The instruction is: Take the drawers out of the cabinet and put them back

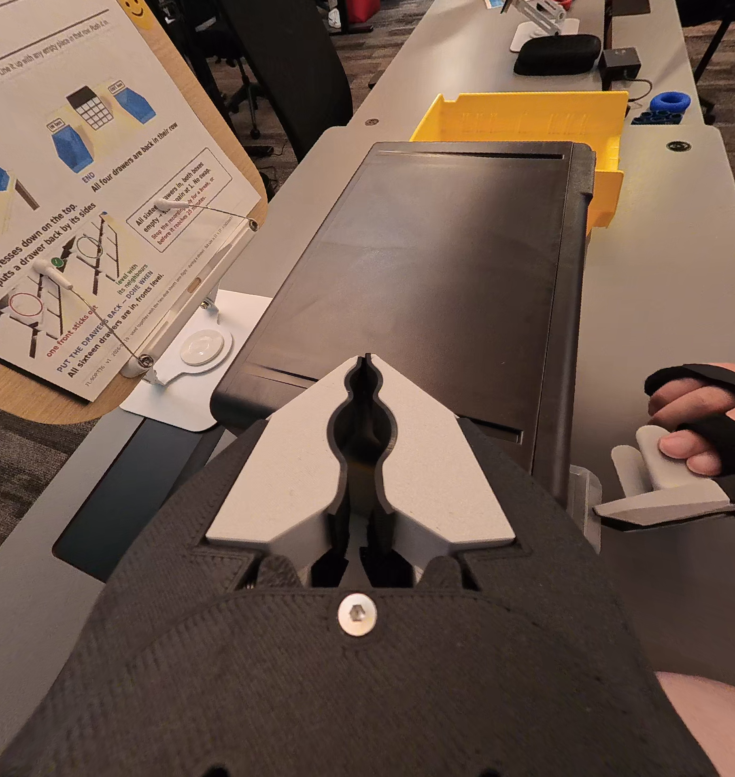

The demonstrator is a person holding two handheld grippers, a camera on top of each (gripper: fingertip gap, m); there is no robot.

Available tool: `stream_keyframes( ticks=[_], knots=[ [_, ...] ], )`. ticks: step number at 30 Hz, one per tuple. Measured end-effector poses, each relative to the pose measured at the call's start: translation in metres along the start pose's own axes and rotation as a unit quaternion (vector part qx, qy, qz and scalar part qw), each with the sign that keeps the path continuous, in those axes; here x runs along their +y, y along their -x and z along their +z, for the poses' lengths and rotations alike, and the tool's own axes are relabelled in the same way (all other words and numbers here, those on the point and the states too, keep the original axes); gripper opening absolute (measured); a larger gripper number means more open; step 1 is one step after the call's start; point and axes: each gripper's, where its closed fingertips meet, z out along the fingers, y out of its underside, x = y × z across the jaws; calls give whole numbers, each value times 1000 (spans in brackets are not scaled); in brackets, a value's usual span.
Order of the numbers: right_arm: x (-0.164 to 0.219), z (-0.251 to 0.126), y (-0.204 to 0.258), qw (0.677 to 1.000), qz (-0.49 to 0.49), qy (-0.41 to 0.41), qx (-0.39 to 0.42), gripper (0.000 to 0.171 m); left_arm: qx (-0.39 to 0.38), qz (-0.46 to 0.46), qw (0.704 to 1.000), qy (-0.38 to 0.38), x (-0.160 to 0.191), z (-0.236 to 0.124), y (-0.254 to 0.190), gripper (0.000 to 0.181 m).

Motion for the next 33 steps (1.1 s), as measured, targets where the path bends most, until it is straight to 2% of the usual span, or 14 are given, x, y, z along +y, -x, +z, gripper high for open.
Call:
stream_keyframes(
  ticks=[1,4,8,11,18,24,30,33],
  knots=[
    [0,-1,0,1000,5,0,-5,10,0,0,1000,0,0,0,0,0],
    [-1,0,3,999,25,6,-32,31,-1,0,1000,0,0,0,0,0],
    [-6,1,14,990,72,3,-125,43,0,-2,1000,0,0,0,0,0],
    [-9,1,16,976,90,3,-201,45,1,-3,1000,-1,0,0,0,0],
    [-6,4,24,938,104,17,-331,45,3,-4,1000,-3,0,0,0,0],
    [5,12,33,923,106,60,-365,46,3,-4,1000,-3,0,0,0,0],
    [7,11,34,907,121,67,-397,24,2,-3,1000,-3,0,0,0,0],
    [6,5,36,885,149,69,-435,17,4,-3,1000,-3,0,0,0,0]
  ],
)
